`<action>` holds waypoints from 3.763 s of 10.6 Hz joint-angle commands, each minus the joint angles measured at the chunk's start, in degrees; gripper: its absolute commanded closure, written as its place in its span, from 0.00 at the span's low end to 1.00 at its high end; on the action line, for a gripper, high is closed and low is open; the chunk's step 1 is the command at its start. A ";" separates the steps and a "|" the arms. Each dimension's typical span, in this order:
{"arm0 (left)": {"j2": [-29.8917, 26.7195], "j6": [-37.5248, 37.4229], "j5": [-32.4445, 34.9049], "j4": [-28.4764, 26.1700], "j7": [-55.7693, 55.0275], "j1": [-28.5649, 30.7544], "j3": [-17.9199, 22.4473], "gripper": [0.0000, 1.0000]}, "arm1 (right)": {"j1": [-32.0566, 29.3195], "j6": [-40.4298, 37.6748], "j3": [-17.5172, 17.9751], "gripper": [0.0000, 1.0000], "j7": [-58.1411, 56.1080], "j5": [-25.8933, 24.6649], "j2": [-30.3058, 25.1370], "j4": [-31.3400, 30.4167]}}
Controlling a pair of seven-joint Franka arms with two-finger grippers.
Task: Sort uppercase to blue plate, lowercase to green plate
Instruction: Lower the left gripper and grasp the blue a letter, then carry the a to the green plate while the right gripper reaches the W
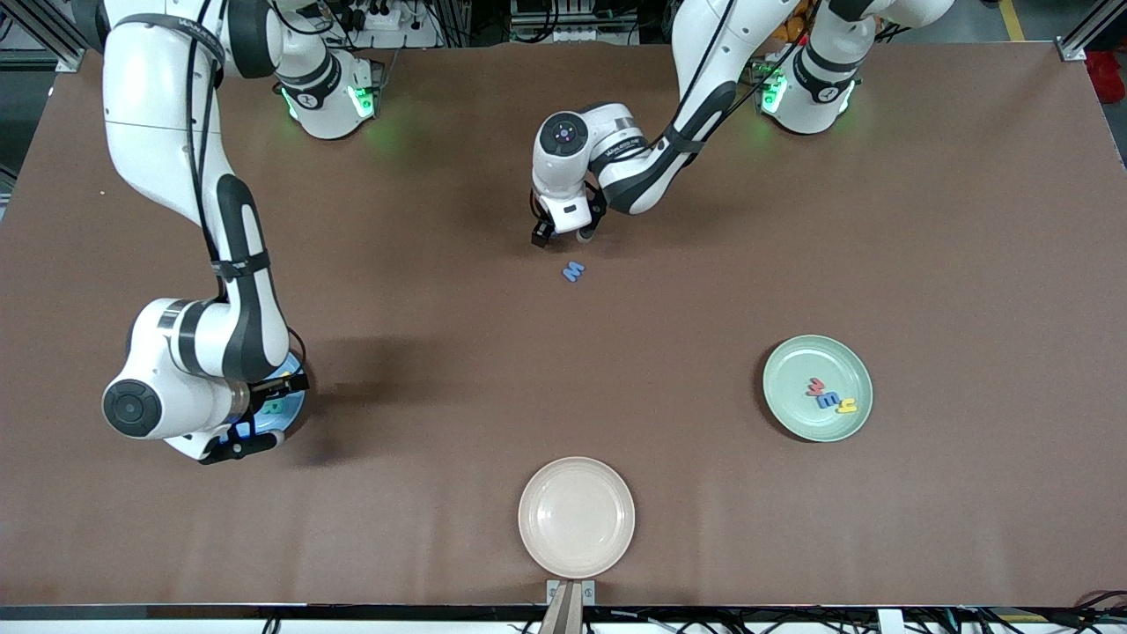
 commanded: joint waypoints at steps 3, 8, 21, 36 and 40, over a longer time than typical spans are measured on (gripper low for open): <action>1.30 0.42 2.25 1.60 -1.01 -0.32 0.24 0.53 | -0.46 -0.03 0.74 0.00 -0.94 0.78 -0.19 -0.11; 1.39 0.34 3.47 1.77 -0.66 -0.32 0.24 1.00 | -0.28 -0.21 0.74 0.00 -0.76 0.87 -0.19 -0.11; -3.62 -24.34 1.45 19.62 43.32 21.36 -0.38 1.00 | 12.62 -5.21 1.18 0.00 10.98 0.87 -2.55 -0.20; -2.22 -31.83 5.94 19.62 105.84 44.59 2.52 0.50 | 48.50 15.30 1.26 0.00 18.83 6.84 -4.67 -7.55; -5.98 -32.36 5.59 19.53 108.24 46.44 1.56 0.00 | 49.20 25.54 4.43 0.00 18.84 6.58 -5.38 -15.92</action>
